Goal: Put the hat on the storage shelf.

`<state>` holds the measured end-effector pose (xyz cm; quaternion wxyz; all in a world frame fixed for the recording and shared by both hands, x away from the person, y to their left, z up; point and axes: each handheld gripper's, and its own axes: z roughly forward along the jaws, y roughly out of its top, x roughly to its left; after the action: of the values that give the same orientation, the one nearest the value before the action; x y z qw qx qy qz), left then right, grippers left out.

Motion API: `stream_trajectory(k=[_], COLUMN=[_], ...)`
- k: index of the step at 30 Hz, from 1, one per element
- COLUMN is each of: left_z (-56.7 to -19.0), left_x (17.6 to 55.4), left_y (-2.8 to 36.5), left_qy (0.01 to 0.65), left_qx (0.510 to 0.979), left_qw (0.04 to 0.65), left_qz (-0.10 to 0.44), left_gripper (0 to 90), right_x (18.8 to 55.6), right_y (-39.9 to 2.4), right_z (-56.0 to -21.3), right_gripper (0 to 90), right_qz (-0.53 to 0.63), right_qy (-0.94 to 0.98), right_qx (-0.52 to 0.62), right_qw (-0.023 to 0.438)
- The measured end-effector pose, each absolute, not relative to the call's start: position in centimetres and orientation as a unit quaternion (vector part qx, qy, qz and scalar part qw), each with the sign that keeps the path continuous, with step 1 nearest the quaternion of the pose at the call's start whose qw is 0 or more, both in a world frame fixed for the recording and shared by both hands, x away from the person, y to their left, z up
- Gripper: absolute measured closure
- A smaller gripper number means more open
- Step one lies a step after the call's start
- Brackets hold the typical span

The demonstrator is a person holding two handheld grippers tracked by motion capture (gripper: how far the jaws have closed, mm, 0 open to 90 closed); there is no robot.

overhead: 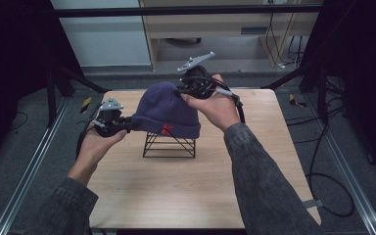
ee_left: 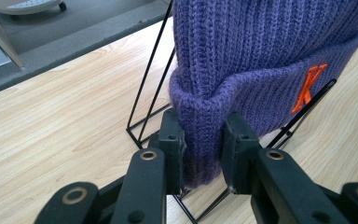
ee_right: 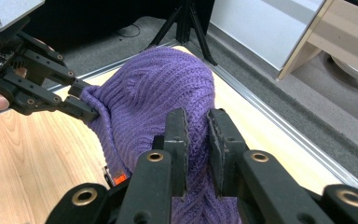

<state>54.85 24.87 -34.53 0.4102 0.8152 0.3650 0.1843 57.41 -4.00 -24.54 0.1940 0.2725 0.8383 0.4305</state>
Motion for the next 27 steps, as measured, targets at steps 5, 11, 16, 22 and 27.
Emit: stream_trajectory(k=[5,11,16,22,27], left_z=[-34.6,-35.0,-35.4,-35.7,-36.0], left_x=[54.9,54.8,54.7,54.6,54.6], left_y=[24.9,24.9,24.9,24.9,24.9], left_qy=[0.364,0.364,0.363,0.361,0.361], left_qx=[0.816,0.818,0.820,0.822,0.823], left_qw=[0.409,0.407,0.405,0.403,0.403], left_qz=[0.184,0.181,0.178,0.176,0.174], left_gripper=[71.7,71.8,71.7,71.7,71.7], right_x=[57.4,57.3,57.3,57.2,57.1], right_y=[-4.1,-4.1,-4.0,-3.9,-3.9], right_z=[-24.7,-24.9,-25.3,-25.5,-25.7], right_gripper=[78.7,78.7,78.7,78.7,78.7], right_qz=[0.430,0.428,0.426,0.424,0.421], right_qy=[0.839,0.841,0.843,0.845,0.845], right_qx=[0.272,0.271,0.269,0.269,0.269], right_qw=[0.193,0.191,0.189,0.187,0.188])
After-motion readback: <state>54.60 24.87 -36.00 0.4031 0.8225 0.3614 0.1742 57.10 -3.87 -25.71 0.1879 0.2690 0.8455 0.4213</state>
